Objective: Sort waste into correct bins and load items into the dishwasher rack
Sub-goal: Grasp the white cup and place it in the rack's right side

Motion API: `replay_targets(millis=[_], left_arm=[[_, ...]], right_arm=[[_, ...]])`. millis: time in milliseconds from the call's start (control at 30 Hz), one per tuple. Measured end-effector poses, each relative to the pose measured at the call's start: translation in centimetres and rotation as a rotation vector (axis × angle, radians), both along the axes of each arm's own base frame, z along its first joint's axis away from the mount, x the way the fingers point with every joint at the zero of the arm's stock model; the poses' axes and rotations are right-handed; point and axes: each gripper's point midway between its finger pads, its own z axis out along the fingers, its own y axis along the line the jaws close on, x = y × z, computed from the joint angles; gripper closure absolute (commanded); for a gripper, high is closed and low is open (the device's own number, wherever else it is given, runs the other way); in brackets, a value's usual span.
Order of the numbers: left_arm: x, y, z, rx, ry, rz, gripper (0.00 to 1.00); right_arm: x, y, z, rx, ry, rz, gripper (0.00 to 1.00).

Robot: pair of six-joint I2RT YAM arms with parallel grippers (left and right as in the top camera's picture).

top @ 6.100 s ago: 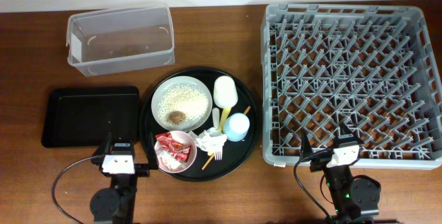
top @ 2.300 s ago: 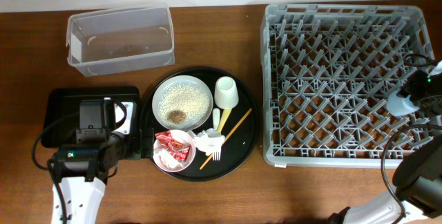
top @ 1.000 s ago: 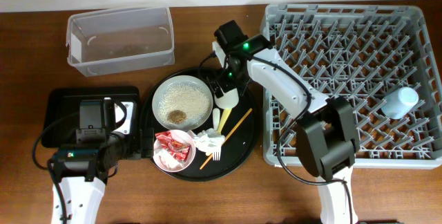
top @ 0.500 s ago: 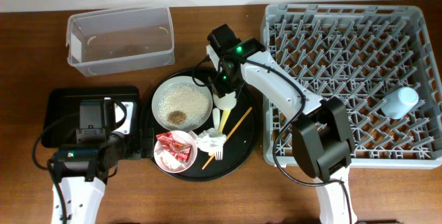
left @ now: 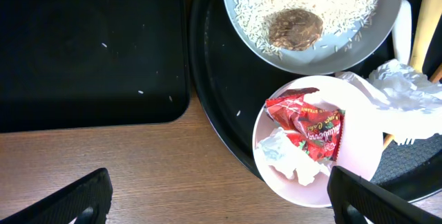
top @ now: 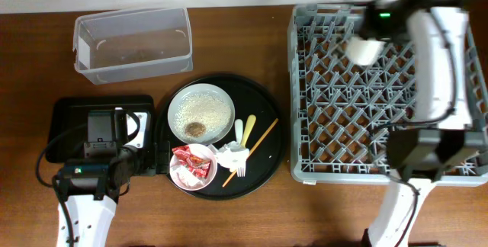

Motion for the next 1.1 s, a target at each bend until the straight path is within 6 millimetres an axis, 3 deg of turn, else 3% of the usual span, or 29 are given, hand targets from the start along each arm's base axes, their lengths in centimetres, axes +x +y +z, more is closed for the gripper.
replay_targets(millis=[33,67,200,267,300,333,400,867,967,1100], left_arm=[[0.0,0.0,0.0,-0.001,0.0,0.0,0.01],[0.0,0.0,0.0,-0.001,0.0,0.0,0.01],[0.0,0.0,0.0,-0.001,0.0,0.0,0.01],[0.0,0.0,0.0,-0.001,0.0,0.0,0.01],[0.0,0.0,0.0,-0.001,0.0,0.0,0.01],[0.0,0.0,0.0,-0.001,0.0,0.0,0.01],[0.0,0.0,0.0,-0.001,0.0,0.0,0.01],[0.0,0.0,0.0,-0.001,0.0,0.0,0.01],[0.0,0.0,0.0,-0.001,0.0,0.0,0.01],[0.0,0.0,0.0,-0.001,0.0,0.0,0.01]], right_arm=[[-0.2,-3.4,0.1,-0.004,-0.008,-0.071,0.6],[-1.0,-8.3,0.2,-0.012,-0.016,-0.173,0.59],[-2.9,-17.7,0.6,-0.031,-0.069,-0.367,0.6],[-3.7,-20.7,-0.2,-0.057,-0.061,-0.429,0.6],[-3.6,-21.7,-1.6,-0.066,-0.044,-0.445,0.6],[-3.4,-22.2,-4.5,-0.06,0.003,-0.45,0.6],[-3.3,-22.3,-7.9,-0.051,0.054,-0.449,0.6],[-3.7,-21.6,-8.0,-0.031,0.033,-0.437,0.6],[-3.9,-19.6,-8.3,0.007,0.068,-0.402,0.6],[-4.1,-19.5,-8.3,0.001,0.082,-0.405,0.59]])
